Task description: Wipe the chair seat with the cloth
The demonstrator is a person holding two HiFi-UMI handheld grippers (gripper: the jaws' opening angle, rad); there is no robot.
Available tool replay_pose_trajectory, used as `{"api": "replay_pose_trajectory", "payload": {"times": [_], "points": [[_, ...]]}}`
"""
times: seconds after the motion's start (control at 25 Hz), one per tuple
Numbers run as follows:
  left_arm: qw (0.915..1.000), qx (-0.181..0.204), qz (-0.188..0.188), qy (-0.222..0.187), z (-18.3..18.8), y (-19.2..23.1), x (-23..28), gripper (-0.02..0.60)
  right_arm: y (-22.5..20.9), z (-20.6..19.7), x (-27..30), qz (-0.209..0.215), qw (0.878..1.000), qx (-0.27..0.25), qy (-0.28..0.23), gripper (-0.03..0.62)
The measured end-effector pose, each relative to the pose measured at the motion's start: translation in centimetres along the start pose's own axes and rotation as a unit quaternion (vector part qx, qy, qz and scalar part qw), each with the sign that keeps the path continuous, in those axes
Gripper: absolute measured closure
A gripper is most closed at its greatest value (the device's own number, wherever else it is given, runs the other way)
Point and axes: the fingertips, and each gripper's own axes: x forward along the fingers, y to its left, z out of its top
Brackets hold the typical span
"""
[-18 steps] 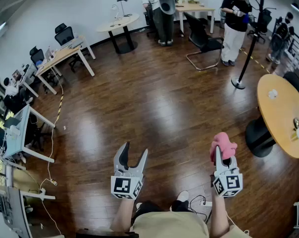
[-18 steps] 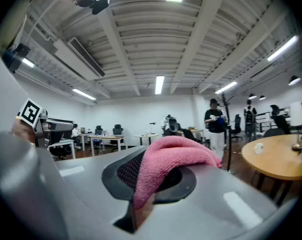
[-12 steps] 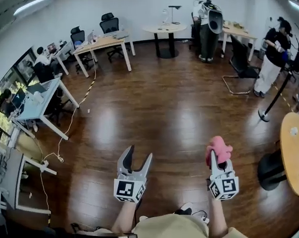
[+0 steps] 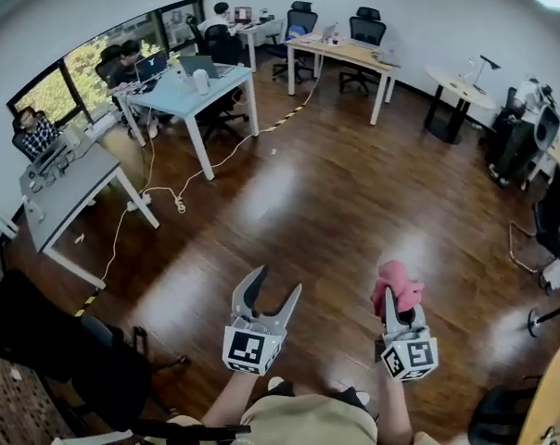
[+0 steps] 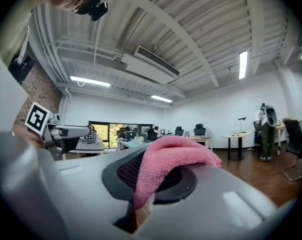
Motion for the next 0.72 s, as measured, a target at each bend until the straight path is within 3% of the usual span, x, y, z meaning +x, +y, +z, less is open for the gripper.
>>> {"api": "replay_pose_trajectory", "payload": {"times": [0.16, 0.32, 0.48, 0.6, 0.72], "points": [[0.9959, 0.0, 0.09, -0.005, 2.0, 6.9, -6.8, 0.331, 10.0, 0.0, 6.3, 0.117, 0.993, 0.004, 0.011, 0.577], [0.9759, 0.003, 0.218, -0.001, 1.6, 13.6, -15.2, 0.333, 20.6, 0.1, 11.4, 0.249, 0.968, -0.003, 0.011, 0.577], [0.9335, -0.005, 0.358, 0.005, 0.8, 18.2, -25.4, 0.339, 32.3, -0.9, 13.7, 0.39, 0.921, -0.004, 0.017, 0.577], [0.9024, -0.017, 0.43, 0.011, 0.0, 18.7, -31.5, 0.341, 39.1, -2.9, 13.1, 0.465, 0.884, 0.007, 0.036, 0.577], [0.8608, -0.025, 0.508, 0.028, -0.7, 18.0, -37.3, 0.344, 46.1, -4.9, 11.4, 0.55, 0.833, 0.023, 0.062, 0.577]]}}
